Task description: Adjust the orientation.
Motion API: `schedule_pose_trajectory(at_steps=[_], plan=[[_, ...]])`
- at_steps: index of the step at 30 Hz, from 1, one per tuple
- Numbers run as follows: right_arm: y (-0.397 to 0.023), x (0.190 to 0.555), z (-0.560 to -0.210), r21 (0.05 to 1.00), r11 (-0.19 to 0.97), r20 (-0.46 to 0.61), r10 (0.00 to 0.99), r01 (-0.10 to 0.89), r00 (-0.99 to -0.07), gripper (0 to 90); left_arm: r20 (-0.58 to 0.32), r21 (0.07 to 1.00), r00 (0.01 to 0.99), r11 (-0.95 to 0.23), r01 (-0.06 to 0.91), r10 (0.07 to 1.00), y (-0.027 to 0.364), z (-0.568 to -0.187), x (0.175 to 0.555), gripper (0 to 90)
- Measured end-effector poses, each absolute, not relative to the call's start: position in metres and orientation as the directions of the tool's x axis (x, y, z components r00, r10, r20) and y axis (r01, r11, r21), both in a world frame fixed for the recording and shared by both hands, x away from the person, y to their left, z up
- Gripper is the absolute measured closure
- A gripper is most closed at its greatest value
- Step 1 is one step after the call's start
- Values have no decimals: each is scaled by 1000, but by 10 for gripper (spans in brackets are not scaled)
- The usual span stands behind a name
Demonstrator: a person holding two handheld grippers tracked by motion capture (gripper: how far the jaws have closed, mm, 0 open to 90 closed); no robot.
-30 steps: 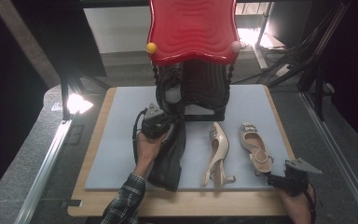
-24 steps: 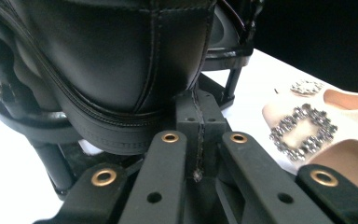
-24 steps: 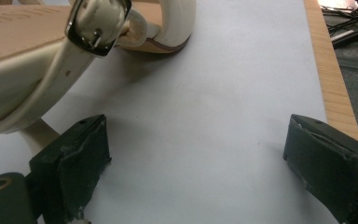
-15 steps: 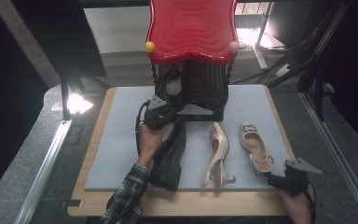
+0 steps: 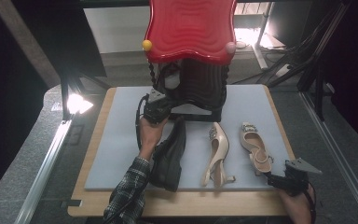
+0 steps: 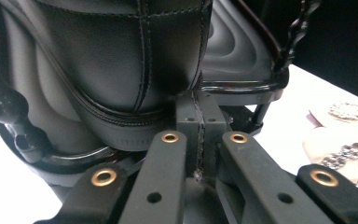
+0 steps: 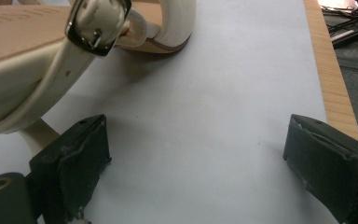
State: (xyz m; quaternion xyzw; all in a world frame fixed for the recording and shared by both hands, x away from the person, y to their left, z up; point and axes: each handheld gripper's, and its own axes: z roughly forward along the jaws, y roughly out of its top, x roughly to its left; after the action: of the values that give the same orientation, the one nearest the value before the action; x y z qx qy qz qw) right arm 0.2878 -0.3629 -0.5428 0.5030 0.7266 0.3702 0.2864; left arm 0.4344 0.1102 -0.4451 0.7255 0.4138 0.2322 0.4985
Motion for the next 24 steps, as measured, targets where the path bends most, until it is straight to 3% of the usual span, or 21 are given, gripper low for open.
schedule_pose_trajectory(at_steps=[5,15,24], plan=[[-363,288,-543,826,220,-44,943,519,-330,67,-113,916,538,-123,382,835,114,-450,435,896],[-363,288,-543,826,220,-44,943,519,-330,67,-114,925,546,-112,362,830,121,-450,427,751],[-363,288,-543,826,221,-45,943,519,-330,67,-145,926,463,-45,375,874,154,-455,425,727]])
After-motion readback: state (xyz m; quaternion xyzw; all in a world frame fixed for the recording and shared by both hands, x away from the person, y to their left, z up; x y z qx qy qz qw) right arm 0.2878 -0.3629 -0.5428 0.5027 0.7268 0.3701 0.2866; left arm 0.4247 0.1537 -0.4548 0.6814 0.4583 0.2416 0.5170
